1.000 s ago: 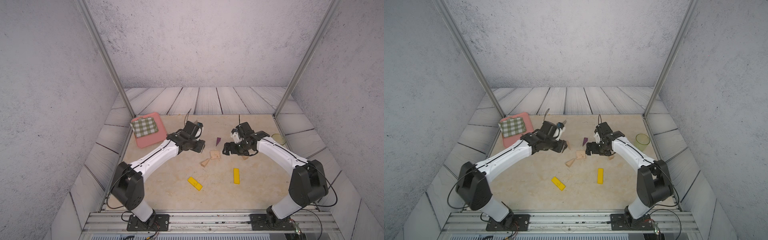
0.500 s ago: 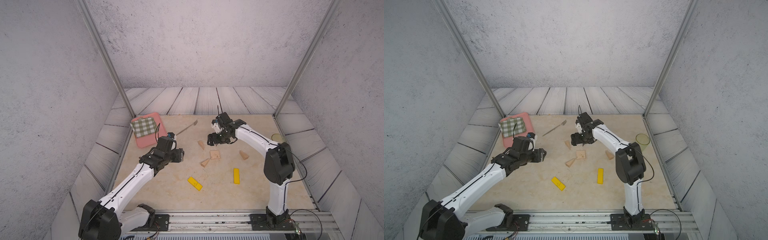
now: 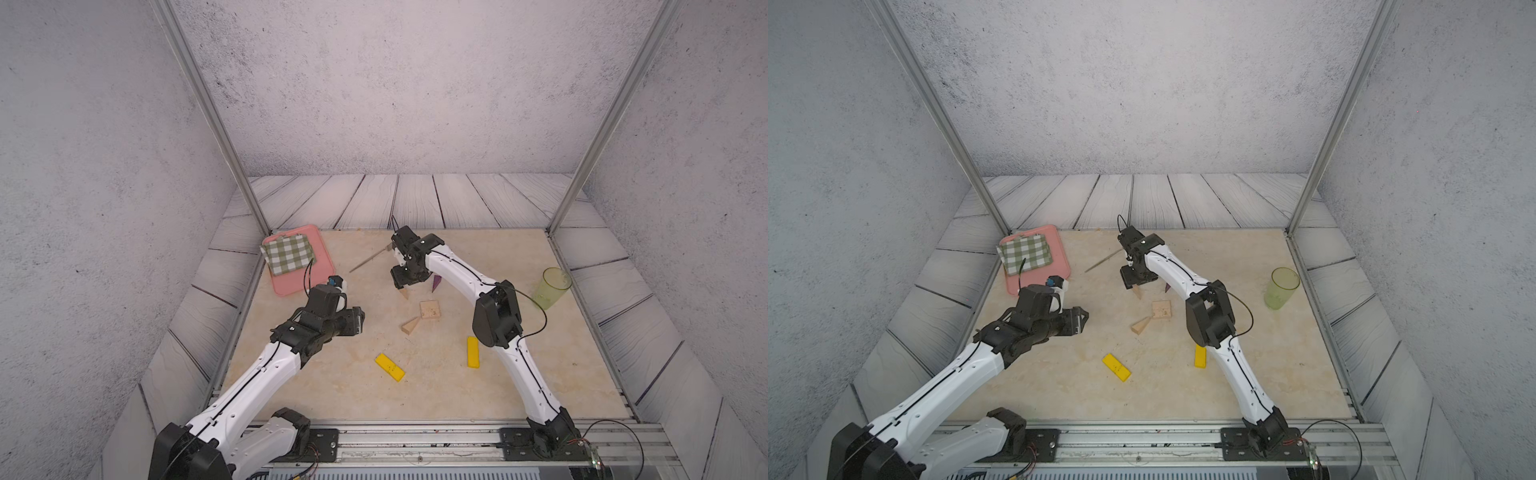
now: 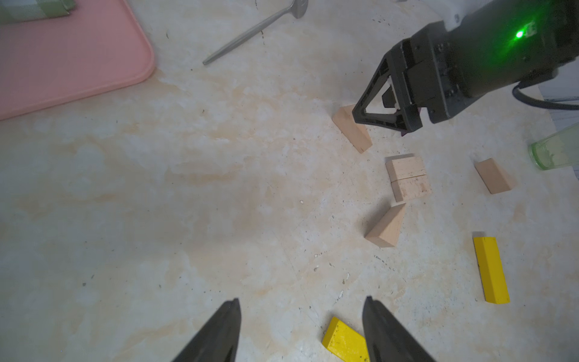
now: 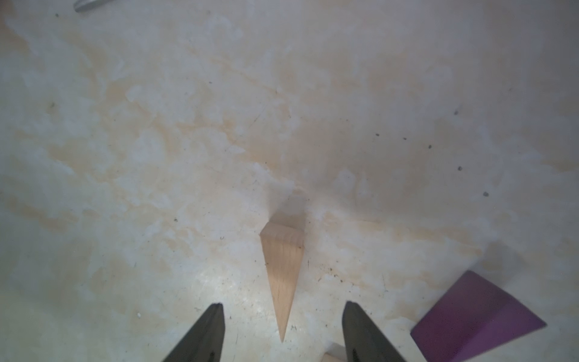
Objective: Assemble a small pinwheel with building blocks
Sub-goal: Assemble the building block at the center of the board.
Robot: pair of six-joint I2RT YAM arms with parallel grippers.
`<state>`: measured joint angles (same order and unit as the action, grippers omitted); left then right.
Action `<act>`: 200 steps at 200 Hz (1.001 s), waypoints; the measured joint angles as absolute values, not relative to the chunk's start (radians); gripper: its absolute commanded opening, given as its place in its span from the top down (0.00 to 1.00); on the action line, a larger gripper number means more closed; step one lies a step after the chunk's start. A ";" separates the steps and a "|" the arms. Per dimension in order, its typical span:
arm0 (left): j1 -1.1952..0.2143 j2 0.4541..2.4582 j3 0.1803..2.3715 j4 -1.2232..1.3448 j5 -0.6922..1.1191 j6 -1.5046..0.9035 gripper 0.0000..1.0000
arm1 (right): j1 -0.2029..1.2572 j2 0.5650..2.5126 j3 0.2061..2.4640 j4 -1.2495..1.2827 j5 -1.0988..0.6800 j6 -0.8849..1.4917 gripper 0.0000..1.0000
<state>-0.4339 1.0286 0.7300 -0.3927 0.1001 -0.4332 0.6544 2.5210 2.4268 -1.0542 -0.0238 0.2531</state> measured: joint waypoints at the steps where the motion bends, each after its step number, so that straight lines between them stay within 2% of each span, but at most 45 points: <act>1: -0.434 1.028 0.730 -0.393 0.100 -0.434 0.32 | 0.654 2.526 2.432 -1.056 -0.023 0.253 0.41; 15: -0.434 1.024 0.728 -0.393 0.102 -0.435 0.32 | 0.657 2.557 2.464 -1.082 -0.024 0.252 0.44; 80: -0.434 1.022 0.721 -0.393 0.102 -0.434 0.32 | 0.658 2.616 2.480 -1.137 -0.024 0.229 0.76; 133: -0.434 1.031 0.721 -0.393 0.120 -0.435 0.32 | 0.658 2.617 2.478 -1.139 -0.023 0.191 0.90; 200: -0.434 1.035 0.721 -0.392 0.138 -0.435 0.32 | 0.658 2.535 2.310 -1.032 -0.005 0.139 0.93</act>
<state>-0.4339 1.0351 0.7208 -0.3920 0.1383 -0.4347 0.6582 2.5355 2.3096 -1.0317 -0.0048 0.1390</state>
